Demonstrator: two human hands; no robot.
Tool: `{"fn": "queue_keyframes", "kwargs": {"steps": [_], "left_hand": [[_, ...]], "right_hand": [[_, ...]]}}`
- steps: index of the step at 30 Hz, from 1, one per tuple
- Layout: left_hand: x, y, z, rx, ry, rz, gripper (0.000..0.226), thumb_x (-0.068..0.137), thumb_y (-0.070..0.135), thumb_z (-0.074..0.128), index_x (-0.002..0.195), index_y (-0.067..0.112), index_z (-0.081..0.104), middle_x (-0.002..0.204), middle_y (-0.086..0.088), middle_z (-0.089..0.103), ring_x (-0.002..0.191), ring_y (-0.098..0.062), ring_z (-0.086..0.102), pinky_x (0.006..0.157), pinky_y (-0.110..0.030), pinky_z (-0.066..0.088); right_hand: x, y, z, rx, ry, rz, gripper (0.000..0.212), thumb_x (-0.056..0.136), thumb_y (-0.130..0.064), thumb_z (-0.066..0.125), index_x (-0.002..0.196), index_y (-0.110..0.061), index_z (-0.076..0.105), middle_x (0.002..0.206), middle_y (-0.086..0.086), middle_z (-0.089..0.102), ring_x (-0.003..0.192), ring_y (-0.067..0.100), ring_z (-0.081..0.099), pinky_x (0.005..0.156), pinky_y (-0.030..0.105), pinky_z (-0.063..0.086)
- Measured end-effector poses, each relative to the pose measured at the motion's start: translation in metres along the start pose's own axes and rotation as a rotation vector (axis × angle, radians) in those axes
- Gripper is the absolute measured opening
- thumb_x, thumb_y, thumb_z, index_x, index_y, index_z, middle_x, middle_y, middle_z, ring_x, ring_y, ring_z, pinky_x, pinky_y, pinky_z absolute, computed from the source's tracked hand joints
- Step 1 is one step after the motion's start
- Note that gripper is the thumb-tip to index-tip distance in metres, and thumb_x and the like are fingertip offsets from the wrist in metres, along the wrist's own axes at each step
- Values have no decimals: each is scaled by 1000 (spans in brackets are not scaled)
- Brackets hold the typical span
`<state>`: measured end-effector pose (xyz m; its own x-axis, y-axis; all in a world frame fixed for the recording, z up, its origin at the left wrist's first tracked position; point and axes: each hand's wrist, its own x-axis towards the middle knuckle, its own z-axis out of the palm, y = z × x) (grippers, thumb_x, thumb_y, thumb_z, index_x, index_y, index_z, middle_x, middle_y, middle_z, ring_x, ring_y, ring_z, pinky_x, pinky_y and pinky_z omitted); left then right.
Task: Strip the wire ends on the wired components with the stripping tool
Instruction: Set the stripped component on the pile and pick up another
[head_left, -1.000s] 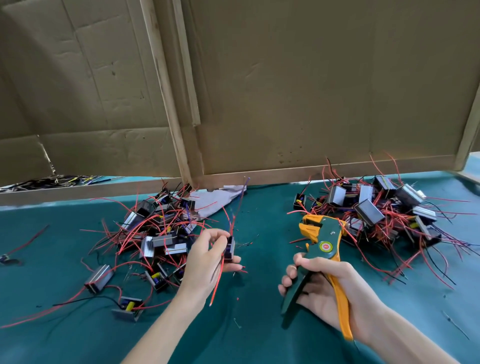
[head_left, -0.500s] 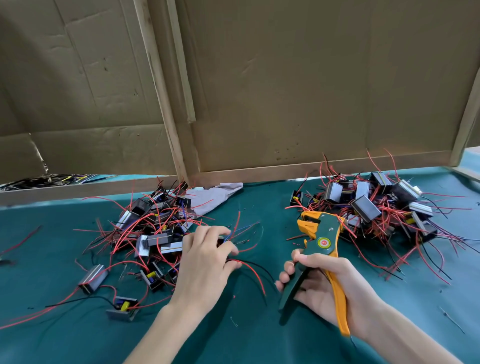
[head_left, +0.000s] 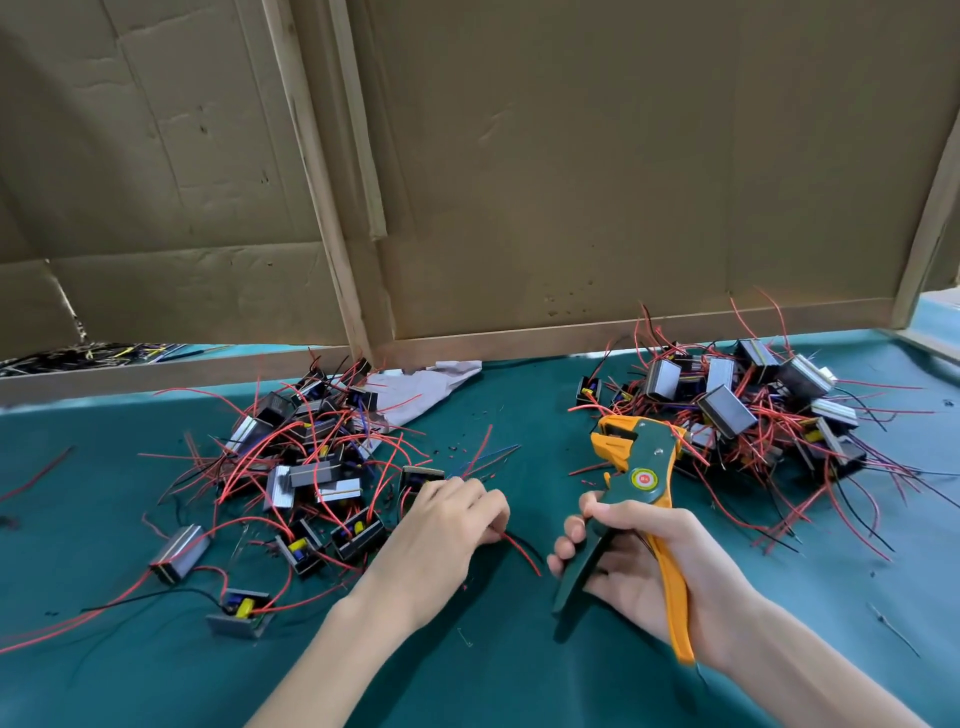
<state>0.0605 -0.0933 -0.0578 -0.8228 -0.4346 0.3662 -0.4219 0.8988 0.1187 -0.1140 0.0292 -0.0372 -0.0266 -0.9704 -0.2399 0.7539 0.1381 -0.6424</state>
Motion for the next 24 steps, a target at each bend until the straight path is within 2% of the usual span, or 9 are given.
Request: {"fn": "queue_keyframes", "kwargs": {"steps": [4, 8, 11, 15, 18, 21, 24], "left_hand": [[-2, -7, 2, -217, 177, -231, 28, 93, -4, 50, 94, 23, 48, 93, 13, 45, 93, -4, 44, 84, -12, 34], [1, 1, -5, -498, 349, -400, 38, 97, -2, 43, 88, 35, 43, 91, 9, 61, 91, -1, 56, 79, -8, 38], [3, 10, -11, -631, 416, -428, 36, 96, -7, 40, 91, 28, 46, 91, 2, 63, 84, -4, 60, 73, -9, 43], [3, 14, -13, -744, 401, -441, 35, 95, -10, 38, 95, 21, 54, 94, 8, 62, 78, -3, 56, 70, -14, 42], [2, 17, -18, -830, 441, -433, 26, 96, -2, 46, 91, 20, 59, 88, 15, 65, 72, -3, 54, 69, -14, 41], [3, 22, -24, -890, 498, -407, 15, 94, 10, 56, 91, 25, 58, 84, 8, 71, 68, -8, 57, 65, -16, 44], [3, 25, -29, -925, 466, -395, 14, 90, 19, 61, 91, 33, 62, 77, 5, 72, 71, -12, 64, 63, -16, 45]], "right_hand": [[1, 2, -2, -8, -15, -1, 17, 65, 6, 69, 79, -1, 60, 74, 19, 54, 67, 36, 58, 70, 46, 56], [2, 4, -4, -38, -53, 27, 26, 57, -3, 81, 76, -1, 63, 76, 19, 54, 69, 36, 57, 72, 47, 55], [2, 4, -3, -70, -127, 89, 28, 58, -3, 83, 76, -2, 61, 75, 18, 53, 69, 35, 57, 74, 47, 54], [-1, 7, 1, -144, -205, 165, 24, 65, -3, 78, 79, -3, 58, 75, 19, 53, 69, 35, 57, 77, 46, 53], [-5, 9, 4, -221, -227, 182, 22, 67, -7, 74, 78, -3, 55, 75, 19, 54, 69, 34, 57, 76, 45, 53], [-9, 9, 6, -287, -250, 182, 23, 68, -8, 73, 78, -4, 54, 76, 20, 54, 71, 34, 57, 76, 46, 53], [-11, 8, 7, -355, -291, 171, 20, 70, -9, 71, 77, -4, 53, 78, 21, 56, 73, 35, 58, 77, 46, 52]]}}
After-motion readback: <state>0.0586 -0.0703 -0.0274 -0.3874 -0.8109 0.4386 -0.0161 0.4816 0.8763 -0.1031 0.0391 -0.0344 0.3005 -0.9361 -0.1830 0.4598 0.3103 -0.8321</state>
